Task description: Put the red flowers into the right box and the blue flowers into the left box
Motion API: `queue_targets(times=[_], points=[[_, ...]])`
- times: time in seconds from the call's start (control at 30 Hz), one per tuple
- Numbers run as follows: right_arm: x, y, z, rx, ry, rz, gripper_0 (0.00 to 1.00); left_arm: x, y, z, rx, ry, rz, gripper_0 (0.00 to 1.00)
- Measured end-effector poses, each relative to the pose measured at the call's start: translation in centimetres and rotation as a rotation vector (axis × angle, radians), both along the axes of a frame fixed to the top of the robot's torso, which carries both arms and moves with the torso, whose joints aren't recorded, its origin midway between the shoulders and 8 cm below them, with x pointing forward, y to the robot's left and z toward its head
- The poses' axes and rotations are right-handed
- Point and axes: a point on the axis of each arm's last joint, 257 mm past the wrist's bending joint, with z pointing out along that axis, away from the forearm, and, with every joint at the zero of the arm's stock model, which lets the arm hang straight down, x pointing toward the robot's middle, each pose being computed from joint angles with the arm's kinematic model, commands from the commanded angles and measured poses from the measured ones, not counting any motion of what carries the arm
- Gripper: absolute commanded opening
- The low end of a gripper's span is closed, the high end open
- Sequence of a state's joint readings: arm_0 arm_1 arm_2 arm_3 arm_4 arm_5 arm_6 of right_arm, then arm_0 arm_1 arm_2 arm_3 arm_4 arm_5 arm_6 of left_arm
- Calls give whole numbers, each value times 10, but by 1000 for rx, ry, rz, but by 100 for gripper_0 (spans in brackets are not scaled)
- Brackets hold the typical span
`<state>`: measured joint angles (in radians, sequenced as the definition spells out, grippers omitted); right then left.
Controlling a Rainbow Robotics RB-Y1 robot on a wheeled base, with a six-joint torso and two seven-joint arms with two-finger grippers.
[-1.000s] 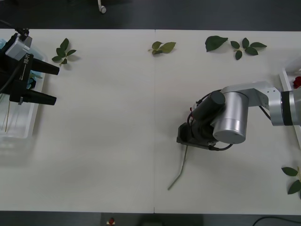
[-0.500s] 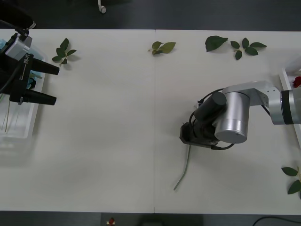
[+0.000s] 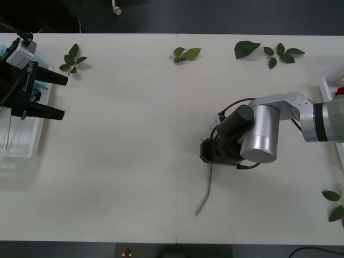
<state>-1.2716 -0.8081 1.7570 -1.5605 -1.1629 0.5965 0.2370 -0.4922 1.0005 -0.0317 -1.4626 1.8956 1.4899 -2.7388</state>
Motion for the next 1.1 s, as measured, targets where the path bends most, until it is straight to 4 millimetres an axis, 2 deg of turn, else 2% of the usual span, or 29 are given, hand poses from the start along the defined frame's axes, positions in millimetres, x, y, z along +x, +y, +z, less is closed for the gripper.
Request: queue_targets(times=[0.3,0.47,0.5,0.57,0.6,0.63,0.67,0.73,0.77,0.87,1.1], points=[[42,3,47,-118,-207,306,0,0,0,0,0,0,0,100],[58,-12,68,-118,-237,279,0,0,0,0,0,0,0,100],[60,-17,71,-124,-240,281,5,0,0,0,0,0,0,100],[64,-26,74,-154,-259,322,34,0,0,0,0,0,0,100],[66,-31,76,-171,-269,346,43,0,0,0,0,0,0,100],[68,-34,76,-184,-276,363,60,0,0,0,0,0,0,100],[69,-37,77,-190,-280,367,73,0,0,0,0,0,0,100],[73,-40,78,-195,-284,357,84,0,0,0,0,0,0,100],[74,-42,78,-197,-285,354,89,0,0,0,0,0,0,100],[76,-43,79,-199,-286,351,95,0,0,0,0,0,0,100],[70,-39,77,-185,-272,352,98,0,0,0,0,0,0,100]])
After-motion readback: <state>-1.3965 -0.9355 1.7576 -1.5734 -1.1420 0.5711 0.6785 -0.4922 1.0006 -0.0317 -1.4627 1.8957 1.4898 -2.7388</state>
